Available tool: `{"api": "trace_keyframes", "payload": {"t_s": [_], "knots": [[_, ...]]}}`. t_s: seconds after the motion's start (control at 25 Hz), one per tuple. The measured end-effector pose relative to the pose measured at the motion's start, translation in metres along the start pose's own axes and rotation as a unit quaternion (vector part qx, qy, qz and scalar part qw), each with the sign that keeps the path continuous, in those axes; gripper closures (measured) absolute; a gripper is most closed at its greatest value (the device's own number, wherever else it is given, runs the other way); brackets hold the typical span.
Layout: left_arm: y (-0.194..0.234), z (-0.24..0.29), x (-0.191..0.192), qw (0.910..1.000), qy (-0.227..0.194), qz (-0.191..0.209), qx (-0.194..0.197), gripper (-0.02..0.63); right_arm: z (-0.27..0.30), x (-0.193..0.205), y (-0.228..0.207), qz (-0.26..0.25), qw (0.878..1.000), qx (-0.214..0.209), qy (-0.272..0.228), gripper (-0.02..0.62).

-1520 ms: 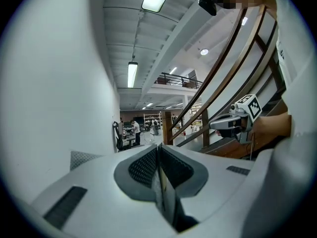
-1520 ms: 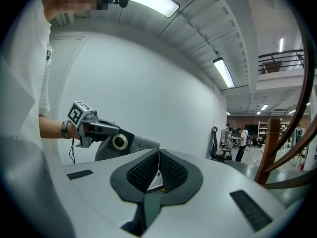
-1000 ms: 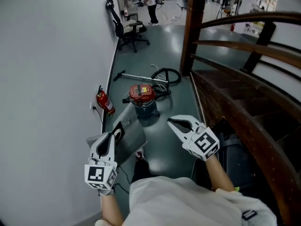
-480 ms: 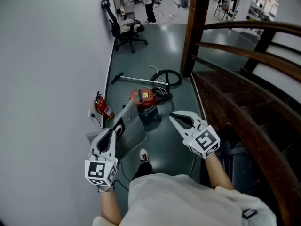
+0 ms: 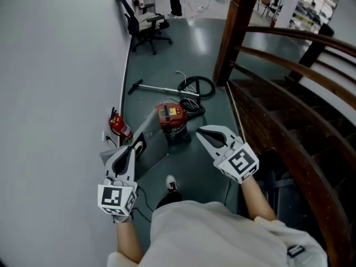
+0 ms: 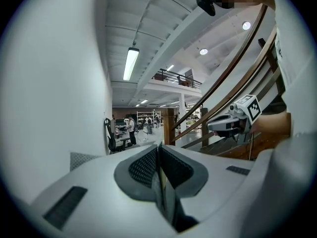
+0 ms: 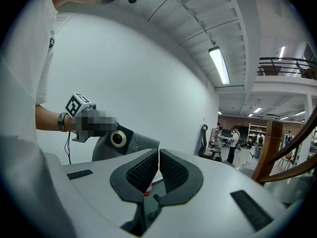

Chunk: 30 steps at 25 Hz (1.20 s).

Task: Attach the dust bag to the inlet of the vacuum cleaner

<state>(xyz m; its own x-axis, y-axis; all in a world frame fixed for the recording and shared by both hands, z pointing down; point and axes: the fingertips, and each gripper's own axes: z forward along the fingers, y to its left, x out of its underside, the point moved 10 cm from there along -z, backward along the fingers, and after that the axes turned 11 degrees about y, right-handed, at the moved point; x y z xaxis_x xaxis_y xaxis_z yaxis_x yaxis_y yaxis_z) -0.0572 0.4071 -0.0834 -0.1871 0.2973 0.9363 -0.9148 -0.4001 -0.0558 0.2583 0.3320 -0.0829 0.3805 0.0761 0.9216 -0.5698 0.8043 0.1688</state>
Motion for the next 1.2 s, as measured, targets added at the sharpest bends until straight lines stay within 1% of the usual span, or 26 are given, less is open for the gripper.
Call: {"api": "trace_keyframes", "payload": {"t_s": [0.16, 0.28, 0.64, 0.92, 1.2], "knots": [[0.022, 0.019, -0.005, 1.0, 0.003, -0.003, 0.0, 0.581, 0.022, -0.001, -0.016, 0.014, 1.0, 0.002, 0.011, 0.566], [0.039, 0.031, -0.008, 1.0, 0.003, -0.005, -0.003, 0.581, 0.038, -0.003, -0.023, 0.022, 1.0, -0.007, 0.004, 0.566], [0.072, 0.055, -0.008, 0.9996, 0.013, -0.016, -0.017, 0.581, 0.071, -0.005, -0.044, 0.03, 0.999, -0.004, 0.025, 0.566], [0.098, 0.06, 0.004, 0.9986, 0.023, -0.037, -0.031, 0.581, 0.098, -0.005, -0.048, 0.035, 0.998, -0.008, 0.042, 0.566], [0.12, 0.072, 0.015, 0.9982, 0.032, -0.044, -0.024, 0.581, 0.124, -0.004, -0.05, 0.038, 0.998, -0.005, 0.054, 0.566]]}}
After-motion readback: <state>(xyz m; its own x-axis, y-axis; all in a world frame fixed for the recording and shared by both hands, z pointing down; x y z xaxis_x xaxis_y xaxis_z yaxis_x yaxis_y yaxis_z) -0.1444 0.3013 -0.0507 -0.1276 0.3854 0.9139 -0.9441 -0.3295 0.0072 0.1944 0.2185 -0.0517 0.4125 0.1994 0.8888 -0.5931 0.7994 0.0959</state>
